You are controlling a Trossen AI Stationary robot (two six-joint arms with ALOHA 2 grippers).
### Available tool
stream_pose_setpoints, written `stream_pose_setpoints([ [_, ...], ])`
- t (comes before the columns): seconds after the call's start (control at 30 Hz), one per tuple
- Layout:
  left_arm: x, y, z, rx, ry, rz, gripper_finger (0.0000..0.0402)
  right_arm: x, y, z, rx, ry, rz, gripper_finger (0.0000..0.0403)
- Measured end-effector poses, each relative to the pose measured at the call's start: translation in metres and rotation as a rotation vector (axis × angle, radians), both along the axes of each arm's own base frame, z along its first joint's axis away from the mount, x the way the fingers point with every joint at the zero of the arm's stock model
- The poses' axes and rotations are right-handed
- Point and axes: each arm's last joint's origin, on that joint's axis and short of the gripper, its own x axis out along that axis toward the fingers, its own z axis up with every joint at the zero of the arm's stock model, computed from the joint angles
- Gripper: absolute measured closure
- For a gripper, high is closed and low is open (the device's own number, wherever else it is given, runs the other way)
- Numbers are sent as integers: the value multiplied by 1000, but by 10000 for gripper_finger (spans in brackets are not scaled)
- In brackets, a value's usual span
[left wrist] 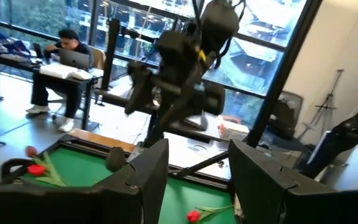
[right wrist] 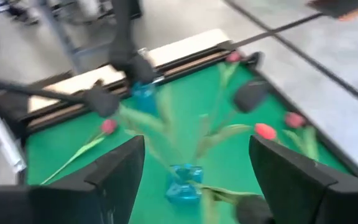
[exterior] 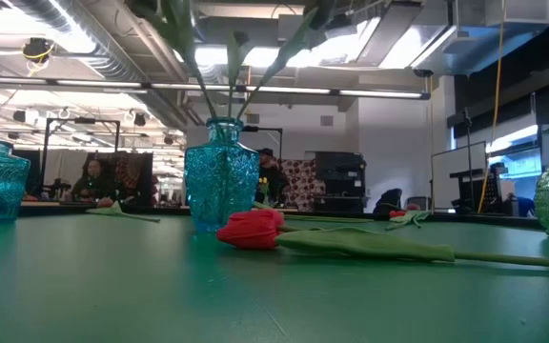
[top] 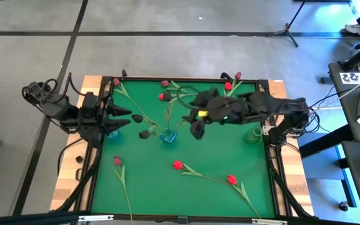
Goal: Sort flowers into vase by color
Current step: Put the top right red tulip into the green vase
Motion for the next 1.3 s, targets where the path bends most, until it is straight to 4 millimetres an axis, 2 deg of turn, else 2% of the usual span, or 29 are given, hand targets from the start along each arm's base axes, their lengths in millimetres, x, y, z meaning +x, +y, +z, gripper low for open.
stream_pose_setpoints([
  [0.17,-2,4,0,112,21,103,238,-23,-9,13,-13,13,-197,132],
  [0.37,-3,9,0,299,79,275,238,-42,-34,9,43,78,-431,144],
  [0.57,-4,13,0,384,119,366,238,-44,-73,1,130,154,-543,146],
  [0.77,-1,24,-1,395,150,440,238,-47,-127,-13,196,241,-648,146],
  [0.9,-1,33,-5,423,203,496,238,-49,-166,-39,272,348,-740,146],
  [0.97,-2,37,-6,424,216,522,238,-52,-184,-59,317,429,-788,146],
  [1.13,-12,50,-4,412,222,594,238,-66,-228,-123,393,628,-934,146],
  [1.3,-26,66,0,376,199,680,238,-75,-267,-197,548,591,-934,146],
])
